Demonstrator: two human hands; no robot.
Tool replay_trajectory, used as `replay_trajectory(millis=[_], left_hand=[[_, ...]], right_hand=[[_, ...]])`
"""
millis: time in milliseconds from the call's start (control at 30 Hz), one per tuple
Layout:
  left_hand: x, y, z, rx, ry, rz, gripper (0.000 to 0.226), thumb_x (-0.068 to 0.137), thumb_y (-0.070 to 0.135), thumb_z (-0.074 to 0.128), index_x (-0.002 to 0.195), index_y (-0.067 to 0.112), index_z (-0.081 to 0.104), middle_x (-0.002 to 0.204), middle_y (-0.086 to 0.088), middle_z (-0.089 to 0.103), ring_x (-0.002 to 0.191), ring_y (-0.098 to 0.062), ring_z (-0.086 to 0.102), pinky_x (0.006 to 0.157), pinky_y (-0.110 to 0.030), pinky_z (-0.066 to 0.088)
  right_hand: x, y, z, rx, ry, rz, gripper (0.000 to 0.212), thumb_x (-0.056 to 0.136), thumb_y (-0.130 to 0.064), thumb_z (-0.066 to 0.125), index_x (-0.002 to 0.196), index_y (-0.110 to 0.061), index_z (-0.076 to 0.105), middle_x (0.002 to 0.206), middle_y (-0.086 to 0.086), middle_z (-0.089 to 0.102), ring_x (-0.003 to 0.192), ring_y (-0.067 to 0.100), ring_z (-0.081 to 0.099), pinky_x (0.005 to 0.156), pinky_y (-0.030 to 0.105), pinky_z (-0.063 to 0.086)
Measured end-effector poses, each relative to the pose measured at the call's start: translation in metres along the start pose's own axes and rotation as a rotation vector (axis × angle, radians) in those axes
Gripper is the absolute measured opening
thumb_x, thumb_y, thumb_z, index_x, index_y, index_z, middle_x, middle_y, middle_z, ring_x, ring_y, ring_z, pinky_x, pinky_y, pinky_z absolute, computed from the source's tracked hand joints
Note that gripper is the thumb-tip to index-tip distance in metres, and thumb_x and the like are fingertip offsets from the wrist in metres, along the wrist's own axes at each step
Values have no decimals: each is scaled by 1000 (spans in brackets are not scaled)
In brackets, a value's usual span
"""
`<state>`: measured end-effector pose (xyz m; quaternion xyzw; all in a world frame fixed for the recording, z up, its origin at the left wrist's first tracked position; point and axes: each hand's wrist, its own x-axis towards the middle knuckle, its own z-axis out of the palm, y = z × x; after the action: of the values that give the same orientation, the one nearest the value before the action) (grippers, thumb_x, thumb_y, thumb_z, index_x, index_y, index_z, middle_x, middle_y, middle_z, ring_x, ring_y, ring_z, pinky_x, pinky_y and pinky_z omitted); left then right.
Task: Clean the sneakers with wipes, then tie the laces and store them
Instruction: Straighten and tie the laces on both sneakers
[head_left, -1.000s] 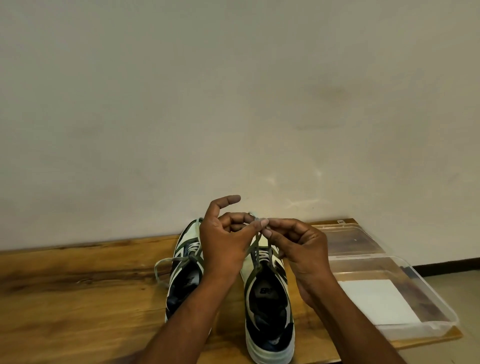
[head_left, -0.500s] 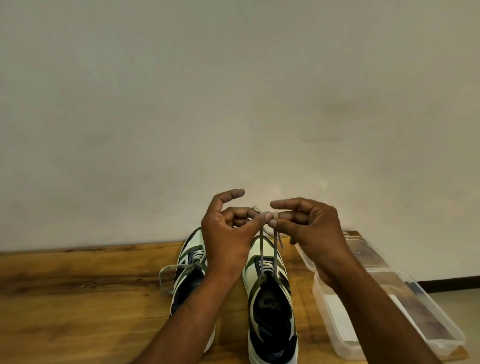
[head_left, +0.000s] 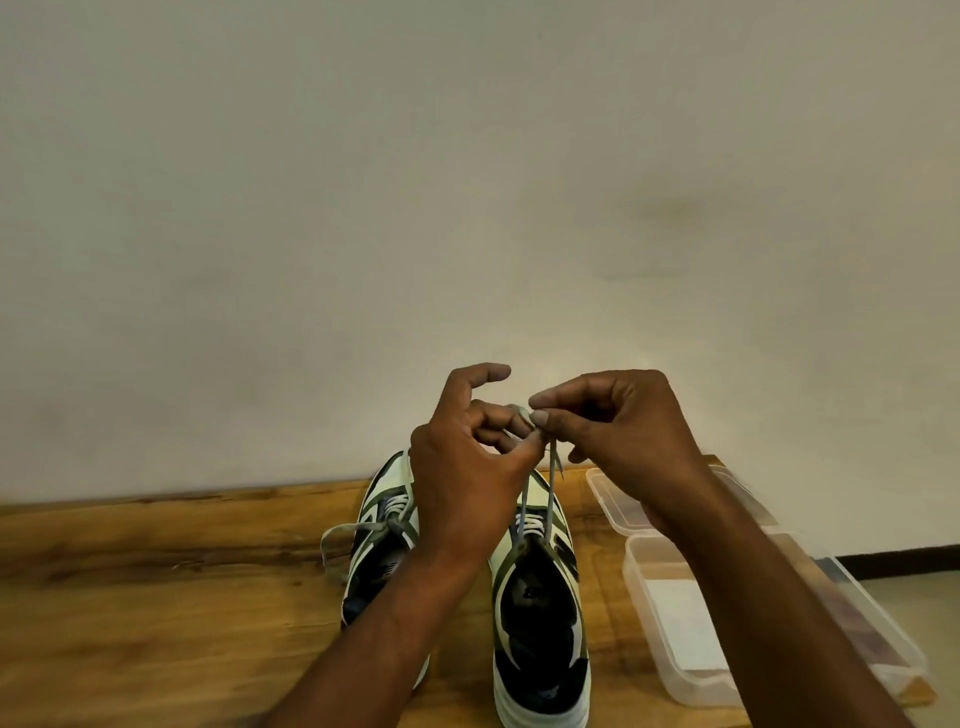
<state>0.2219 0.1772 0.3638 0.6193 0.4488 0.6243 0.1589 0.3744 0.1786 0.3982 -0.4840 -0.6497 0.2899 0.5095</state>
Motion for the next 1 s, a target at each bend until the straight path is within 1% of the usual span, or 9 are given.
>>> replay_trajectory(millis=[100, 200, 300, 400, 467, 600, 733, 833, 1000], left_hand=[[-2, 1, 0, 57, -3, 27, 67, 76, 20, 92, 133, 26, 56, 78, 17, 74, 71, 1, 71, 70, -20, 58], [-3, -1, 0, 54, -26, 41, 77, 73, 15, 93, 137, 28, 53, 80, 17, 75, 73, 0, 72, 70, -22, 59], [-5, -2, 1, 43, -33, 54, 76, 73, 14, 93, 136, 26, 54, 81, 16, 75, 70, -3, 72, 71, -28, 61], [-5, -2, 2, -5, -5, 4, 67, 75, 22, 93, 130, 23, 56, 78, 14, 75, 67, -5, 72, 68, -25, 60], [-3, -2, 2, -80, 2, -86, 62, 74, 26, 94, 124, 24, 58, 77, 11, 76, 65, -7, 73, 64, -21, 59], [-2, -2, 3, -248, -61, -298, 53, 74, 23, 89, 118, 25, 59, 81, 4, 79, 68, -13, 76, 66, -31, 63], [0, 0, 3, -316, -90, -315, 53, 74, 16, 89, 119, 21, 61, 82, 0, 79, 70, -18, 77, 66, -29, 63], [3, 5, 1, -385, -106, -318, 64, 65, 28, 88, 123, 19, 61, 86, -4, 80, 75, -23, 77, 68, -34, 64], [10, 19, -4, -456, -98, -346, 51, 79, 8, 86, 123, 17, 63, 83, -4, 80, 65, -13, 73, 53, -16, 51]], right_hand=[[0, -5, 0, -107, -15, -6, 18, 75, -36, 89, 87, -24, 83, 79, -8, 78, 76, 9, 74, 67, 28, 61], [1, -6, -2, -151, -14, 41, 19, 72, -35, 91, 84, -23, 84, 77, -7, 77, 74, 10, 74, 73, 39, 64], [3, -4, -2, -181, -19, 58, 11, 78, -30, 88, 85, -23, 84, 77, -6, 77, 74, 11, 73, 75, 41, 64], [4, -3, 0, -222, -23, 37, 4, 87, -26, 81, 88, -23, 83, 79, -7, 77, 76, 11, 73, 76, 41, 64], [5, -3, 2, -213, -14, 32, 8, 91, -26, 76, 87, -24, 82, 80, -8, 76, 77, 11, 72, 74, 40, 63], [5, -1, 8, -145, -5, 36, 11, 93, -28, 73, 85, -25, 79, 79, -7, 76, 77, 12, 72, 71, 38, 62], [4, 1, 10, -43, 0, 57, 10, 95, -23, 69, 89, -22, 77, 79, -4, 75, 77, 12, 72, 62, 26, 56], [4, -3, 8, 63, 7, 69, 11, 97, -19, 66, 92, -20, 77, 84, -3, 76, 75, 11, 71, 57, 21, 52], [2, -11, 7, 183, -3, 47, 13, 97, -18, 67, 92, -17, 78, 81, -1, 75, 70, 7, 65, 54, 26, 50]])
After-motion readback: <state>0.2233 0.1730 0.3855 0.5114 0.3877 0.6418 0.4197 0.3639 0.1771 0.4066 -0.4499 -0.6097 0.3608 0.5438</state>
